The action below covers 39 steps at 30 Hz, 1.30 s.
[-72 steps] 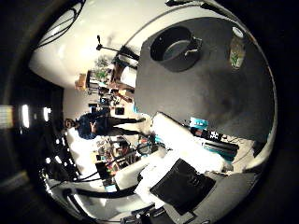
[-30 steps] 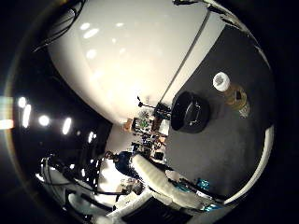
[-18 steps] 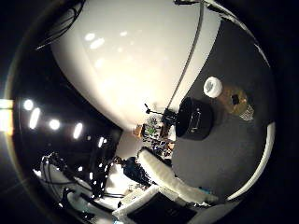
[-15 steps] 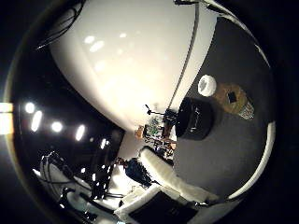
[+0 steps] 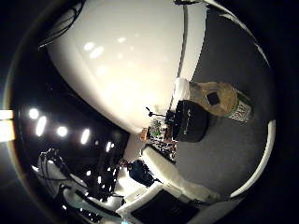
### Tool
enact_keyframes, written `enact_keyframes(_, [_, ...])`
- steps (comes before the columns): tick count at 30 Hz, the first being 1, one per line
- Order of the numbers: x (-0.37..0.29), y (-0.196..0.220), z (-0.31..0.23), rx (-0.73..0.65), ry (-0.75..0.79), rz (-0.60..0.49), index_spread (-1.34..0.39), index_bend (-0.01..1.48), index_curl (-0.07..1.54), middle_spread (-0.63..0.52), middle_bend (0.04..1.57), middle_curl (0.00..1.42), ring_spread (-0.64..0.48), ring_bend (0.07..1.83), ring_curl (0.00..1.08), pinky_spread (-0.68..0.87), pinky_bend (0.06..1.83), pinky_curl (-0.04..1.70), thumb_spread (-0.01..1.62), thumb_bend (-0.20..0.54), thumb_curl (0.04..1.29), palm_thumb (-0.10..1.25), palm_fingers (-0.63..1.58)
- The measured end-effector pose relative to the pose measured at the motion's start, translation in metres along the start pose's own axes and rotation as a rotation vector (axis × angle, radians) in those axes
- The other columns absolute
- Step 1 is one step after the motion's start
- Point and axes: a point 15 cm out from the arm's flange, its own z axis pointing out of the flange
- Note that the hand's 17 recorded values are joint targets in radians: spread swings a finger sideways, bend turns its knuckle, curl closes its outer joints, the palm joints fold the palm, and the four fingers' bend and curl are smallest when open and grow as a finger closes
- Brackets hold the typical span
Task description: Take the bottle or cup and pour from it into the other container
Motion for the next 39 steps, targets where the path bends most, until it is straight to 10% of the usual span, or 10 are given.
enact_keyframes(39, [-0.010, -0.015, 0.111, -0.152, 0.021, -0.067, -0.20, 0.16, 0.29, 0.08, 0.29, 0.34, 0.18, 0.58, 0.21, 0.41, 0.88, 0.00, 1.06, -0.021, 0.30, 0.49, 0.17])
